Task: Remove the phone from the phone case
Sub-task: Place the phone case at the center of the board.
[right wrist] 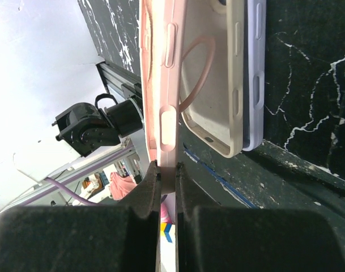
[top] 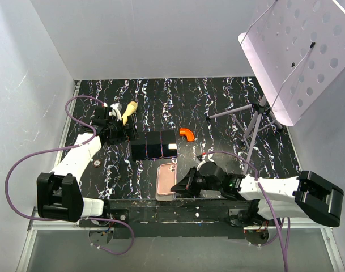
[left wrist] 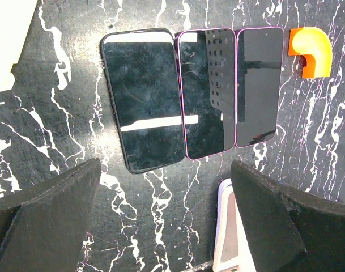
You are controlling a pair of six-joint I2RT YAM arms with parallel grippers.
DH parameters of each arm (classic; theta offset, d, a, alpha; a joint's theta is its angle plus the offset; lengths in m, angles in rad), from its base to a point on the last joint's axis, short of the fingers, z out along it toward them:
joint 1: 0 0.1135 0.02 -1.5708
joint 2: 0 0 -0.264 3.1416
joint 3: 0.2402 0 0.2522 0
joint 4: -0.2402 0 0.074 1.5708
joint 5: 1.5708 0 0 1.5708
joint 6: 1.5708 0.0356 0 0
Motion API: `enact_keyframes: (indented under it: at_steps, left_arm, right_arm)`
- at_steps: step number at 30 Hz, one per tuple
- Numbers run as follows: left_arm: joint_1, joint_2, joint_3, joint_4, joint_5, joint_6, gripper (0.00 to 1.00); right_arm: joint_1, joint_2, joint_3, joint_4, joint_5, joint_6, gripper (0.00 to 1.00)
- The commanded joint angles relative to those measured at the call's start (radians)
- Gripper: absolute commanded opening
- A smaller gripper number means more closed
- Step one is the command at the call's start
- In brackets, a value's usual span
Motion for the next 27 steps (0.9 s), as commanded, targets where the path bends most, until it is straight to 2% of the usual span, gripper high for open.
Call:
enact_keyframes:
  at_steps: [1,15,22,27]
  left_arm:
    - [-0.004,-0.049,-0.006,0.017,0.010,0.012,0.98]
    - [-0.004,-0.040,-0.008,0.019,0.016,0.011,0.98]
    - [-0.004,-0.035,-0.006,0.019,0.020,0.009,0.98]
    - [-0.004,-0.035,-0.009,0.019,0.022,0.009,0.98]
  right_arm:
    - [0.005,0.018,0.045,0.096,-0.026,0.027,0.01]
    - [0.005,0.066,0.032,0.139,-0.062,0.059,0.01]
    - [-0.003,0.072,0.011,0.140,-0.071,0.079,0.16]
    - [-0.004,0.066,0.002,0.122,-0.072,0.093,0.16]
